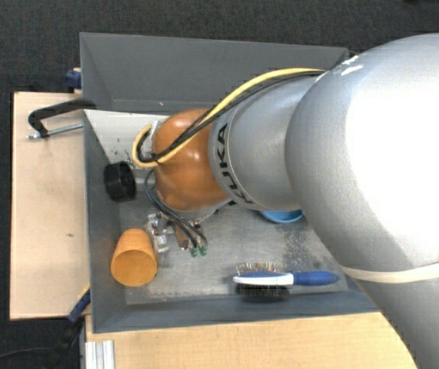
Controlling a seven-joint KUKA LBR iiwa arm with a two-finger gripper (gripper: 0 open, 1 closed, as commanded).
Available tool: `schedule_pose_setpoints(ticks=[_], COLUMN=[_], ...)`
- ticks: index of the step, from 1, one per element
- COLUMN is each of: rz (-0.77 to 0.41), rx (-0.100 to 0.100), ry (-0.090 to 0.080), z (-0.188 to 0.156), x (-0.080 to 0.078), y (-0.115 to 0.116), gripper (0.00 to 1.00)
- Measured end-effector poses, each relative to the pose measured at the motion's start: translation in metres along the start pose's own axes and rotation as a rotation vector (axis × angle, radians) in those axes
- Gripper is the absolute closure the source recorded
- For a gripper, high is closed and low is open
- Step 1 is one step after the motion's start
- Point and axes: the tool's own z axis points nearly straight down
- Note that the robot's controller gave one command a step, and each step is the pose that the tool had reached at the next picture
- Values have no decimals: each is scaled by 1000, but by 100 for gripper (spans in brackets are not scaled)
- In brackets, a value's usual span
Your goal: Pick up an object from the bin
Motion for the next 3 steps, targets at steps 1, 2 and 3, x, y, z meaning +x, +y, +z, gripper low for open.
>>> schedule_pose_setpoints(ticks=[1, 2, 3], rz=[60, 59, 99], rx=[-19, -17, -13], ry=[-19, -10, 10], z=[-160, -155, -3], x=[13, 14, 53], y=[6, 5, -52], gripper=[100, 0, 0])
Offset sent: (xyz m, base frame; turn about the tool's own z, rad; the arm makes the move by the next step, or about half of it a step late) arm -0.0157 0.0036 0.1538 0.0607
